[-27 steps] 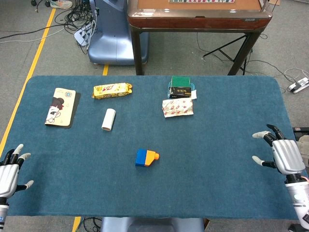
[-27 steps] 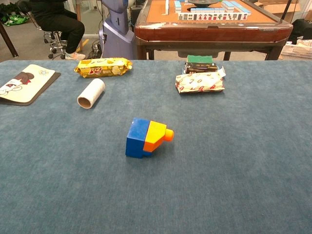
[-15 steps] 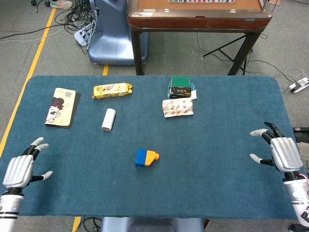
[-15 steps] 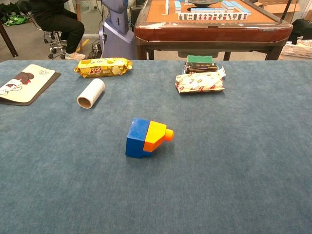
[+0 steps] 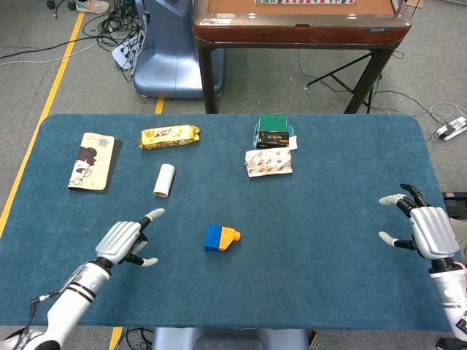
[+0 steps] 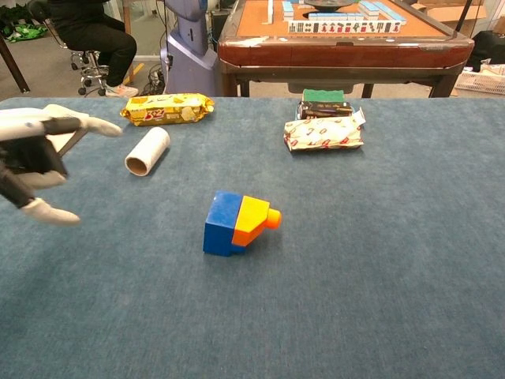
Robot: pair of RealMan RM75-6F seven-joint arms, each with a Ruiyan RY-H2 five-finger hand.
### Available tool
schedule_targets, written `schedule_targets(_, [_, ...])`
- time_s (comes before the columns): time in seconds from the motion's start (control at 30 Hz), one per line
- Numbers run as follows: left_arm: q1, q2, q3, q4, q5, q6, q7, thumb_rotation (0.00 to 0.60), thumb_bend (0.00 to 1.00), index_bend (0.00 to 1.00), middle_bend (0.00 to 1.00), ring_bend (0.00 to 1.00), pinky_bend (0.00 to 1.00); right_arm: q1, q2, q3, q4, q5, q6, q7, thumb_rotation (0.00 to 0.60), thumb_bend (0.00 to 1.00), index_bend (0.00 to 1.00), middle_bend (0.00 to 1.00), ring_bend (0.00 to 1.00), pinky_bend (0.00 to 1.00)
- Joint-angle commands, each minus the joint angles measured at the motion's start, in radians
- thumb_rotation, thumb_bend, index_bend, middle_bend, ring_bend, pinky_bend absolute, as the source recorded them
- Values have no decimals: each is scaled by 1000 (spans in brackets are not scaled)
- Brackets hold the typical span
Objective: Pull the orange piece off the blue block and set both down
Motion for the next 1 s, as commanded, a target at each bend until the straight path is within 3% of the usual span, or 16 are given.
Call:
schedule_targets(0.03, [-86,-78,-20,32,-73,-80,57,600,0,137,970,1000,1000,0,-6,-1,11,0,-2,8,600,0,370,363,398,500])
schedule_targets(0.4, [-229,-251,-48,164,-298,-110,150,600,0,150,989,1000,1000,24,-41,-5,52,-6,-42,32,600,0,370,363,398,500])
schedule_targets(0.7, [-317,-310,-55,209,-482,-102,213,600,0,157,999,1000,1000,42,-63,-8,74,-8,-69,37,600,0,370,363,398,500])
schedule_targets(1.0, [-363,-343,-56,231,-547,-80,224,600,0,289,1000,1000,1000,50,-76,-12,88,-10,-80,45,600,0,370,363,398,500])
